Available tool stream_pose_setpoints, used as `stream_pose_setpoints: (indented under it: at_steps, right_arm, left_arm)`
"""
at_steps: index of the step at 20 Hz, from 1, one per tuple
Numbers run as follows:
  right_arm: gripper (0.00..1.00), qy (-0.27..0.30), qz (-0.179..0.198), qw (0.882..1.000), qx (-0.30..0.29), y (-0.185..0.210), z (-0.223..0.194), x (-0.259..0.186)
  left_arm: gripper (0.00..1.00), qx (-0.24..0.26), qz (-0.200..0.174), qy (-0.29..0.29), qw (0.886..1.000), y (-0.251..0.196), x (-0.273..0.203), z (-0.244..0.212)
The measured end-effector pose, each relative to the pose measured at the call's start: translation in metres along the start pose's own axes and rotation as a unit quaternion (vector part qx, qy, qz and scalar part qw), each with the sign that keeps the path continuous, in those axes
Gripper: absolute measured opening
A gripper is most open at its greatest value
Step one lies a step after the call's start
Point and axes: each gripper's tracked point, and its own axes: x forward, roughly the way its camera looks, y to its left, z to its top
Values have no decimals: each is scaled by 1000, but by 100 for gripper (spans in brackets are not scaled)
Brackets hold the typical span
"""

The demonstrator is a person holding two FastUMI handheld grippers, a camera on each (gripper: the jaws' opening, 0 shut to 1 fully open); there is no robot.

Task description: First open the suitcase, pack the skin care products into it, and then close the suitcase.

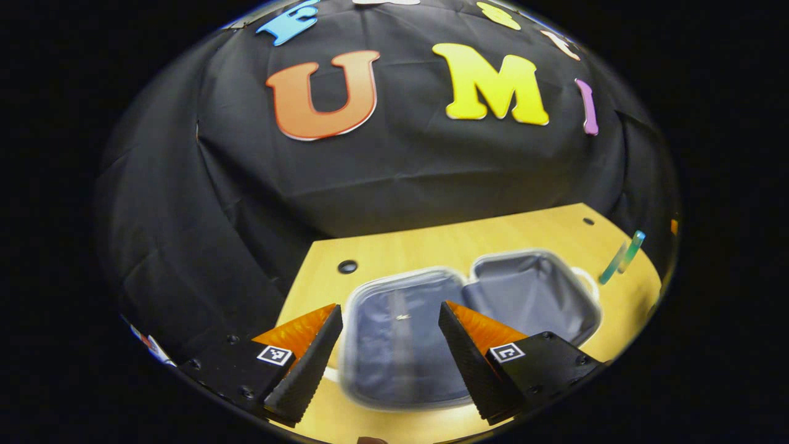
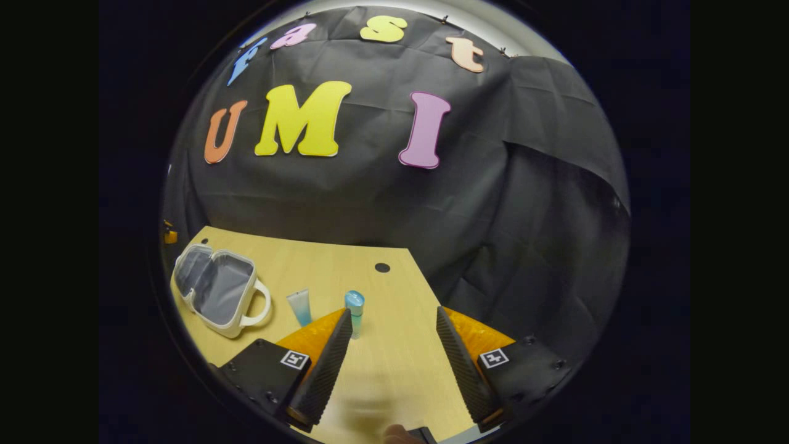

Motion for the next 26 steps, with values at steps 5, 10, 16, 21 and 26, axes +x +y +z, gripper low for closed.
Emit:
stream_pose_setpoints:
  at_steps: [5, 10, 16, 21, 26]
  right_arm:
    - [81, 4, 21, 1000, -1, -18, -6, 11]
    - [81, 11, 32, 999, -10, -44, -15, 20]
    - [81, 29, 39, 999, -19, -76, -33, 33]
    - [81, 52, 51, 997, -33, -86, -57, 48]
    - [82, 78, 68, 993, -50, -79, -81, 75]
  left_arm:
    - [100, -23, -76, -44, 996, -135, -8, 32]
    - [100, -24, -150, -49, 987, -253, -8, 43]
    - [100, -27, -205, -12, 978, -369, 10, 8]
    - [100, -9, -223, 33, 974, -419, 38, -34]
    - [100, -18, -195, 62, 979, -443, 75, -67]
